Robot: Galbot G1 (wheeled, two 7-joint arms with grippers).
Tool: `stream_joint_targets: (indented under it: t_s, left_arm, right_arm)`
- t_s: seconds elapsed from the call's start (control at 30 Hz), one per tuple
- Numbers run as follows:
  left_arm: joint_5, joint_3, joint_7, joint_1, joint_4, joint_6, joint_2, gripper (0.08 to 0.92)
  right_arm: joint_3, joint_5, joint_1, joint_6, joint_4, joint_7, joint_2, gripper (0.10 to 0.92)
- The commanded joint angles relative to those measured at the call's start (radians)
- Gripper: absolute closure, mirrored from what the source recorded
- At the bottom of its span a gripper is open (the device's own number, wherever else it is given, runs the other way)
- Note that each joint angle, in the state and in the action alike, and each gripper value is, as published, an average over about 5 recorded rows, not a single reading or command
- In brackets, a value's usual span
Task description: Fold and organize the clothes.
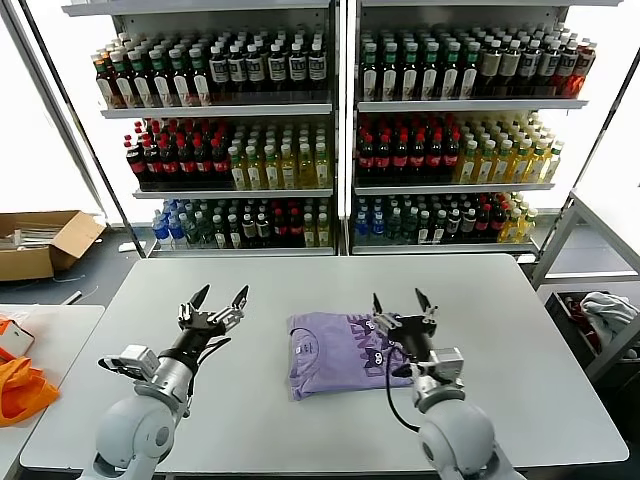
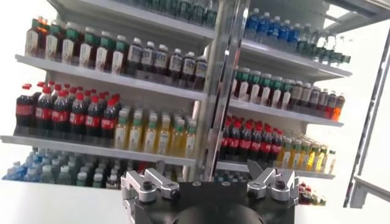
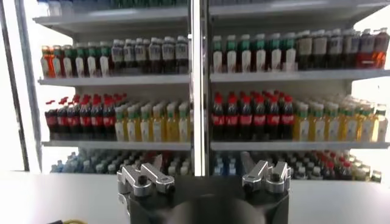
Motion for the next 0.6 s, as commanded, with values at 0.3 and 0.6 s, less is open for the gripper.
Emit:
stream_joint_targets:
  t_s: [0.3,0.6]
  left_arm:
    - [0.015,-0.283,0.198,0.102,-0.026,-0.011,-0.040,0.177]
    - [0.017,-0.350,0.265,0.133,-0.024,-0.019,-0.043,0.177]
  right_arm:
    - [0.403,-0.028,-0.373,0.200,0.126,-0.254,0.027,0.203]
    - [0.437,-0.039,-0.367,0.206,0.109,-0.296,0.068,0.203]
